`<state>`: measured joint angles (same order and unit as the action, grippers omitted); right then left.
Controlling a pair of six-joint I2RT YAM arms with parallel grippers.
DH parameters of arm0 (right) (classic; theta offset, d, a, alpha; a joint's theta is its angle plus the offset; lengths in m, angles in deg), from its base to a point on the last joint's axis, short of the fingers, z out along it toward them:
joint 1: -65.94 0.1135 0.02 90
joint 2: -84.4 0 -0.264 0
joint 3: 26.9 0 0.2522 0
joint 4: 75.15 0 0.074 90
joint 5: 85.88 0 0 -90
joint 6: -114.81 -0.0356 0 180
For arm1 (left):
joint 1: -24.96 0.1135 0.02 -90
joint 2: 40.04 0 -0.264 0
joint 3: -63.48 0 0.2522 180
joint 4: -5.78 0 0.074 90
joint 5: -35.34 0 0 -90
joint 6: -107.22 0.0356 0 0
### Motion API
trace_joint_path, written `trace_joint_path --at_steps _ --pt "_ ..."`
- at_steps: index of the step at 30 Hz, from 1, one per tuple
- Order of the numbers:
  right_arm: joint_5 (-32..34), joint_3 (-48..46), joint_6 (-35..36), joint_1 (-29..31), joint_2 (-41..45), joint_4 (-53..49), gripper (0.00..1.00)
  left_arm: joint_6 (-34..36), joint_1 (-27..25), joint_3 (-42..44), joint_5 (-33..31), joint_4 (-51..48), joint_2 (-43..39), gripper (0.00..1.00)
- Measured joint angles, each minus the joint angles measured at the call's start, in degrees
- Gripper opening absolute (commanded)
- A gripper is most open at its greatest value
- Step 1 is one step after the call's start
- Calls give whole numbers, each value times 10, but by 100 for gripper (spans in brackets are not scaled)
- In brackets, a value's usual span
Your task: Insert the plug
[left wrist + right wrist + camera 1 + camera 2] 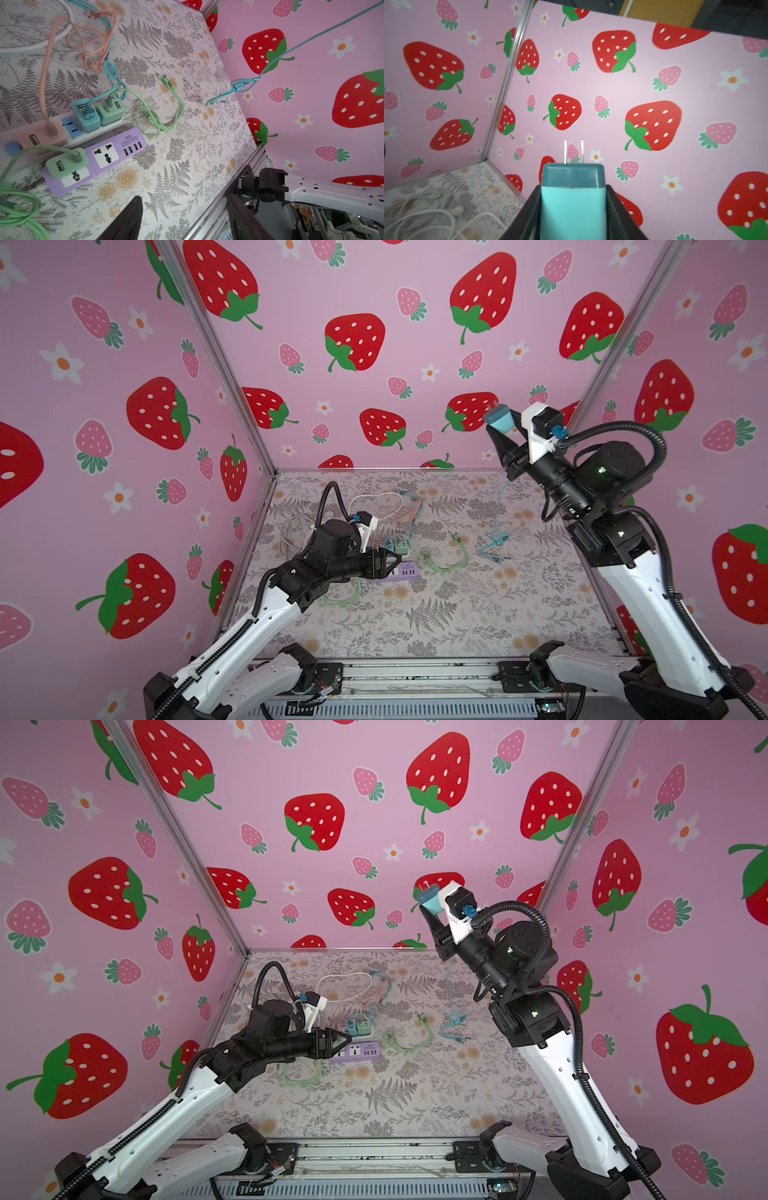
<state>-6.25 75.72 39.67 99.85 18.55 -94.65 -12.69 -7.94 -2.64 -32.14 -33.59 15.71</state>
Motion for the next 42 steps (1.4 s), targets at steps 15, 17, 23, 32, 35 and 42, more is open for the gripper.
trace_joint_path --at_steps 15,17,23,32,35,42 --pt "-183 -311 -78 34 39 -1 17 -15 0 -25 37 -12 -7 77" --pt "-202 -322 -79 43 27 5 17 -18 0 -25 41 -12 -7 77" --pt "-241 -358 -82 73 0 27 16 -36 3 -25 68 11 0 77" --pt "-263 -362 -84 114 -30 62 16 -66 6 -25 114 54 18 75" --pt "-267 -362 -84 127 -36 71 15 -76 6 -25 121 61 25 72" --pt "-268 -362 -80 152 -48 87 15 -96 7 -24 137 81 38 60"
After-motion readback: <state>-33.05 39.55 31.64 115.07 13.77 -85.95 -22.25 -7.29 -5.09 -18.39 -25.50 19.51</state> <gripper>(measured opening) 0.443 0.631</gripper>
